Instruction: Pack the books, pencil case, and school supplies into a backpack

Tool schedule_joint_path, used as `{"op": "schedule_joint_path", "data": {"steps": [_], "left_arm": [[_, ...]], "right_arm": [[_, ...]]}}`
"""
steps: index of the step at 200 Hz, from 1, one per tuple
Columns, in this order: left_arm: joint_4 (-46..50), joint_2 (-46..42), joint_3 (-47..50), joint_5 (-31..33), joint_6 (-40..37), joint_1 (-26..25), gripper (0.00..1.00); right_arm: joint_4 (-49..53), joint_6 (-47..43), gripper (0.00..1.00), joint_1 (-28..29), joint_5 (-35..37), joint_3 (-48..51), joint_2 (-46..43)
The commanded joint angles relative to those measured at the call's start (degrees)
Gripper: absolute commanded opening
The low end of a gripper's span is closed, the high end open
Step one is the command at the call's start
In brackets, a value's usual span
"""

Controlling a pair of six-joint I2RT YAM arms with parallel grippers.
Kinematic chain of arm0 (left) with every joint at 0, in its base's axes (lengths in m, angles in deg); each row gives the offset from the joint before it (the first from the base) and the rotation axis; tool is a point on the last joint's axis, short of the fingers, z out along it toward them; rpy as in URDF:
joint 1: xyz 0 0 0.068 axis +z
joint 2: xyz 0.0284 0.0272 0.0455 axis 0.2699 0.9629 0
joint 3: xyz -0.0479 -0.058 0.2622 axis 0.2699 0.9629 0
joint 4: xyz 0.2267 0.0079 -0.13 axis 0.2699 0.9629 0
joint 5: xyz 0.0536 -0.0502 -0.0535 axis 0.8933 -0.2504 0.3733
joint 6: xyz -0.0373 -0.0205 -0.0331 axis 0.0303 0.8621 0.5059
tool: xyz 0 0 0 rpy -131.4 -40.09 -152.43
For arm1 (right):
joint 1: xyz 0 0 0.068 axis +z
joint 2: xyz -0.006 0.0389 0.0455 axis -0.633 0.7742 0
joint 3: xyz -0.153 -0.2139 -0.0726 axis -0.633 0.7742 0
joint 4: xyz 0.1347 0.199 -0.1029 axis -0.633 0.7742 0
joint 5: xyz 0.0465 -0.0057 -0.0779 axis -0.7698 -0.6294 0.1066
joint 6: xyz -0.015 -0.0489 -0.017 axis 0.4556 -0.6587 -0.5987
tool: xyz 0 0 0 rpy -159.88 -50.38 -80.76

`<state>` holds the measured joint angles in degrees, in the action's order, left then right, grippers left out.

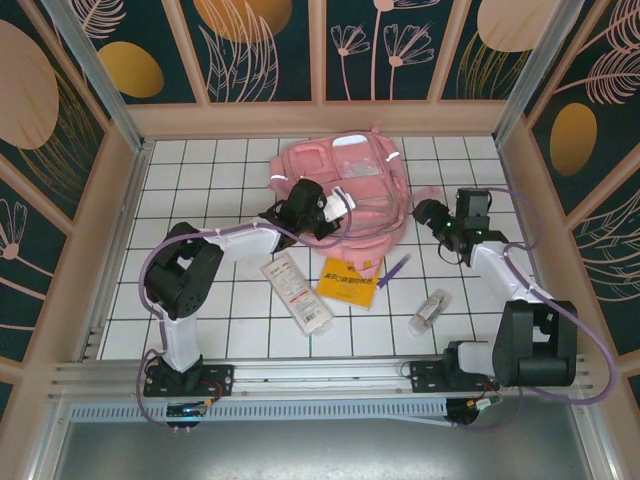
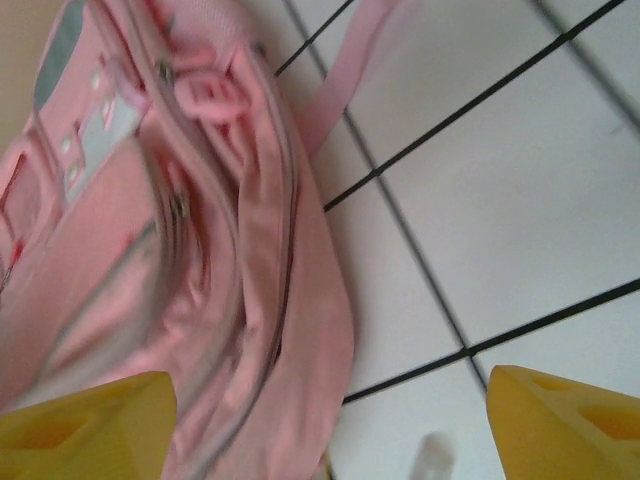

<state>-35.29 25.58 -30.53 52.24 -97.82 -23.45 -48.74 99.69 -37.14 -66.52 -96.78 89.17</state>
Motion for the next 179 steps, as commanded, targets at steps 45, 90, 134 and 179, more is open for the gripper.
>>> {"op": "schedule_joint_path", "data": {"steps": [45, 90, 134, 179], "left_arm": [[-5.0, -6.9, -3.6, 10.8, 25.4, 5.7, 0.00], [-6.2, -14.0, 1.8, 10.5, 39.3, 10.4, 0.00], [-2.6, -18.8, 2.5, -1.0, 40.2, 15.5, 0.00], [3.3, -20.3, 2.9, -7.8, 34.9, 20.5, 0.00]], "right_arm": [[13.9, -9.9, 0.66, 12.5, -7.7, -0.5, 1.0], [10.7, -16.5, 0.48, 15.5, -14.5, -2.0, 11.2], [7.5, -17.2, 0.41, 16.3, -14.0, -6.5, 21.9], [6.1, -16.1, 0.25, 18.2, -13.2, -10.8, 27.8]]}}
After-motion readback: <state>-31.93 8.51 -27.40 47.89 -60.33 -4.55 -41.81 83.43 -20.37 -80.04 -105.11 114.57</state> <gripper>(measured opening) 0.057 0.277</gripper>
